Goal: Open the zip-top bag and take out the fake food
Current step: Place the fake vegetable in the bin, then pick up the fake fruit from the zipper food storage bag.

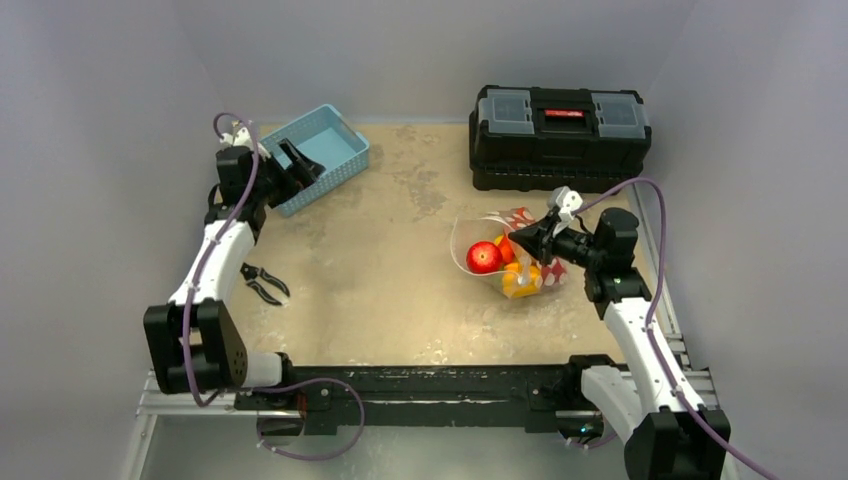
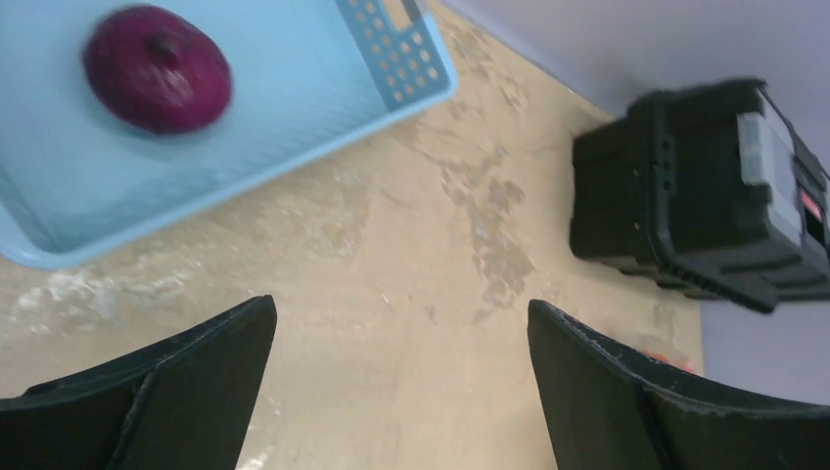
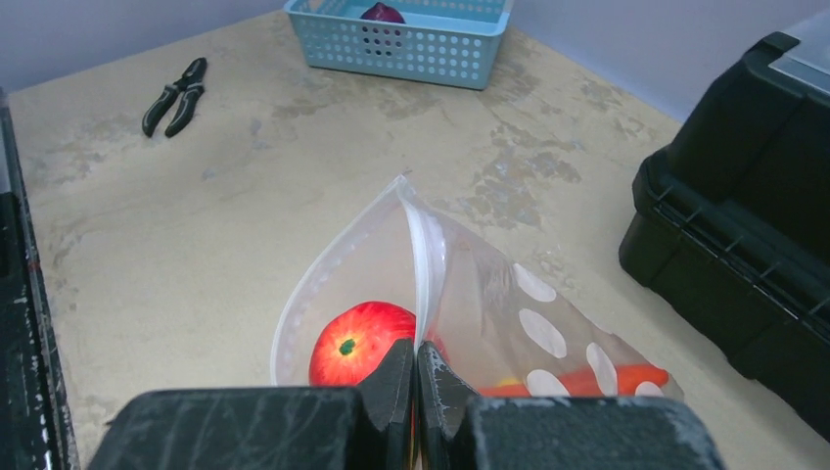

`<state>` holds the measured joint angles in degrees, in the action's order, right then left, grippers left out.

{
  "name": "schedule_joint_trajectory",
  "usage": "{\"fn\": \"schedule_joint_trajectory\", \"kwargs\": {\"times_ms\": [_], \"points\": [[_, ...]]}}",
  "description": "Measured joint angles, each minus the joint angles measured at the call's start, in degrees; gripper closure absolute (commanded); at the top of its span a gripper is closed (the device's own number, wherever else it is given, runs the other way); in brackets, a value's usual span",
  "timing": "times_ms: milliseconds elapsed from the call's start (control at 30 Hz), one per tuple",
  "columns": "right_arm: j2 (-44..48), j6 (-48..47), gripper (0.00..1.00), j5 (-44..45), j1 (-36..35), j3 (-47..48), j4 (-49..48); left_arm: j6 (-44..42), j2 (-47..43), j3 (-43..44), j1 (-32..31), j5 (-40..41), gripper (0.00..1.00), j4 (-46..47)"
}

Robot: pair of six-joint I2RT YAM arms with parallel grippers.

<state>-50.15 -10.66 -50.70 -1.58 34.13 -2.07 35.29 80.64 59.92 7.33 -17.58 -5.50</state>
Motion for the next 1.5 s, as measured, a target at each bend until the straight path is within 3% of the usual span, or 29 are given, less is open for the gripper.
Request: {"fn": "schedule_joint_trajectory", "kwargs": {"times_ms": [433, 867, 1100, 1500], "points": [[-0.3, -9.9, 1.00, -4.9, 1.4, 1.6, 7.7, -1.7, -31.9, -16.8, -16.0, -5.2, 0.00, -0.3], [-3.3, -19.2, 1.00, -12.1, 8.3, 3.0, 15.0, -6.1, -49.4, -21.5, -35.2, 1.0, 0.00, -10.4], [-3.7, -21.9, 1.00, -14.4, 11.5, 3.1, 16.9, -6.4, -51.1, -22.9, -43.3, 6.3, 0.00, -11.0], [-3.6, -22.6, 1.00, -15.1, 12.2, 3.1, 17.6, -8.7, -42.3, -22.9, -61.9, 19.6, 0.00, -8.6]]}}
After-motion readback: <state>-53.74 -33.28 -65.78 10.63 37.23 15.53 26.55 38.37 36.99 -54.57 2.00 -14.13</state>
